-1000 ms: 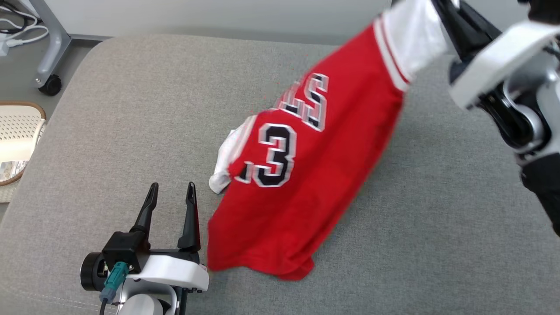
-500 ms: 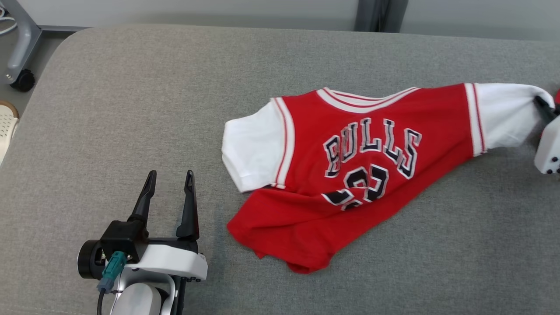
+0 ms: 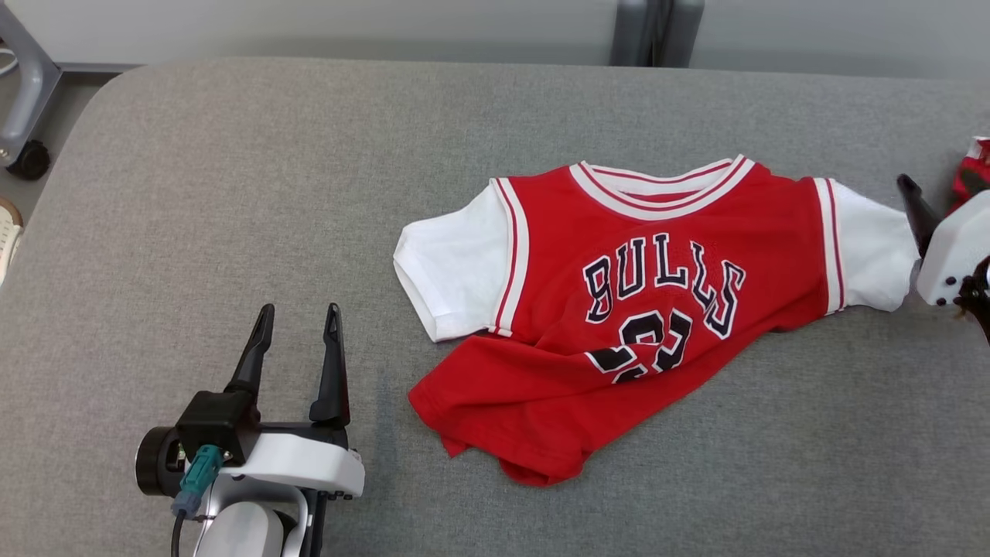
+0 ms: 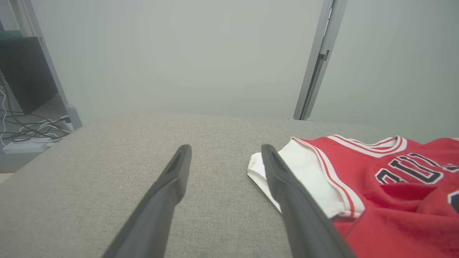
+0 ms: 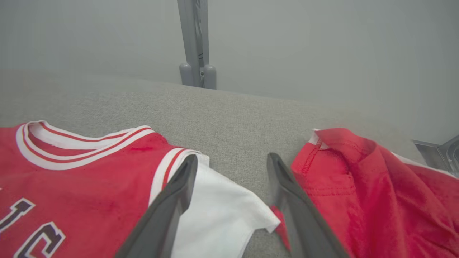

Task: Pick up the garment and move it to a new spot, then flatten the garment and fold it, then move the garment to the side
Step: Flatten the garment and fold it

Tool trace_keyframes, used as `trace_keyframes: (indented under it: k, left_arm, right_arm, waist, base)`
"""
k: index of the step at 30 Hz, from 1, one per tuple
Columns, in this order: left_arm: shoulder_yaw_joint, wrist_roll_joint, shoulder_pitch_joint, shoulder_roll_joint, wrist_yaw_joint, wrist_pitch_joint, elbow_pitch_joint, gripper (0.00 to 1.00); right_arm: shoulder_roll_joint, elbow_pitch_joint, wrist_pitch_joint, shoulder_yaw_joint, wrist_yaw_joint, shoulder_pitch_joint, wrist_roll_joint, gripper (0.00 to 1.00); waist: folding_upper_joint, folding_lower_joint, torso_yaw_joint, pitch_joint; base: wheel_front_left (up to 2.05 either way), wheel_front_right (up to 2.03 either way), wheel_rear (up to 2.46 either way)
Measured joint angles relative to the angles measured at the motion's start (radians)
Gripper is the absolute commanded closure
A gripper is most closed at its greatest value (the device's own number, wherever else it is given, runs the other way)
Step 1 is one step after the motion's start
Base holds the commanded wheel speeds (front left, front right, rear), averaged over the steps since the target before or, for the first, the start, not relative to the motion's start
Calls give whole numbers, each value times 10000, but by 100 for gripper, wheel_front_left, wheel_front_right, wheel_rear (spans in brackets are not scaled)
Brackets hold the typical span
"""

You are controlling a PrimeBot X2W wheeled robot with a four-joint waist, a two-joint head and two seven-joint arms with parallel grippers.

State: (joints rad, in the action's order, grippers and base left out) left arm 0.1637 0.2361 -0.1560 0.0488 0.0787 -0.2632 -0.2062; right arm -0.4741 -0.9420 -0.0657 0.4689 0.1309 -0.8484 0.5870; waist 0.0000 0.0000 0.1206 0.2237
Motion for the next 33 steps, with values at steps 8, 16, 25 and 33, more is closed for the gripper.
trace_keyframes:
  k: [8,16,25,33]
  left_arm:
    - [-75,-63,224,2,-42,0,40,0]
    - [-130,-88,488,0,-71,0,81,0]
    - [-44,-75,674,0,-178,0,-48,0]
    - [-196,-10,546,0,-259,0,-169,0]
  right_arm:
    - [182,1384,984,65,-2,-35,-67,0]
    - [366,3776,2466,-719,-2,1390,182,0]
    - [1651,5837,3016,-2111,-2,4780,-479,0]
    - [2447,6861,2638,-2838,-2,5616,-1540,0]
  waist:
    - [0,0,-173,-538]
    - [0,0,-362,-928]
    - [0,-1,-514,-947]
    - [0,0,-846,-658]
  base:
    - [0,0,0]
    - [0,0,0]
    - [0,0,0]
    - [0,0,0]
